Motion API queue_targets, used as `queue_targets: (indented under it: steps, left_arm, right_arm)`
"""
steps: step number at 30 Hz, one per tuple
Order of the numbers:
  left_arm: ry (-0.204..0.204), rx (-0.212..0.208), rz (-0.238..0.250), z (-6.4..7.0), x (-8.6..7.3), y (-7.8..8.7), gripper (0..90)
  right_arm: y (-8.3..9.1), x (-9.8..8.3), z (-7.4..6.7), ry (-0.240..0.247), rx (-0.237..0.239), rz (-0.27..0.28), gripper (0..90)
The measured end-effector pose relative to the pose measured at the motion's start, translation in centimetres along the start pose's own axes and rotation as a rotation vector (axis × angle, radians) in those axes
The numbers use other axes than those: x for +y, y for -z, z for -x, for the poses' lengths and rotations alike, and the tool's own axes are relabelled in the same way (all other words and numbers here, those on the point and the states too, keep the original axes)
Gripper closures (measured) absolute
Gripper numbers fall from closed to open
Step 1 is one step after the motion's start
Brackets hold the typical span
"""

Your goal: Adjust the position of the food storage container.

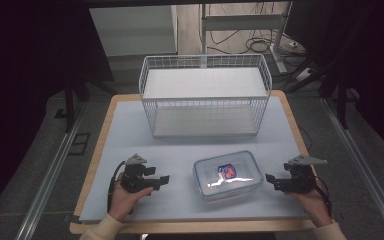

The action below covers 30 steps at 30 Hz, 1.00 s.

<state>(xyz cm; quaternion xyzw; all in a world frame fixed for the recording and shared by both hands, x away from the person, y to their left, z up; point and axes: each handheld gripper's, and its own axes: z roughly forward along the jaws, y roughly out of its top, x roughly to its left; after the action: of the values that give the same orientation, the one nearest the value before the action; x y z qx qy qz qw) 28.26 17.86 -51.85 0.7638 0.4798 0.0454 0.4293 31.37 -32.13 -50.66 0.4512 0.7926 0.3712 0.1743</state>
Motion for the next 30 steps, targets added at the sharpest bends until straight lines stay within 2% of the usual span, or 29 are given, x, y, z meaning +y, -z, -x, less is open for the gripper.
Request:
queue_targets:
  steps: [17, 30]
  left_arm:
    - [0.000, 0.000, 0.003, -0.11, -0.02, 0.13, 26.7]
    - [0.002, 0.023, 0.007, -0.32, -0.01, 0.36, 26.1]
  right_arm:
    - [0.29, 0.06, 0.29, -0.023, 0.002, -0.012, 16.4]
    - [0.37, 0.44, 0.26, -0.033, 0.018, -0.038, 17.0]
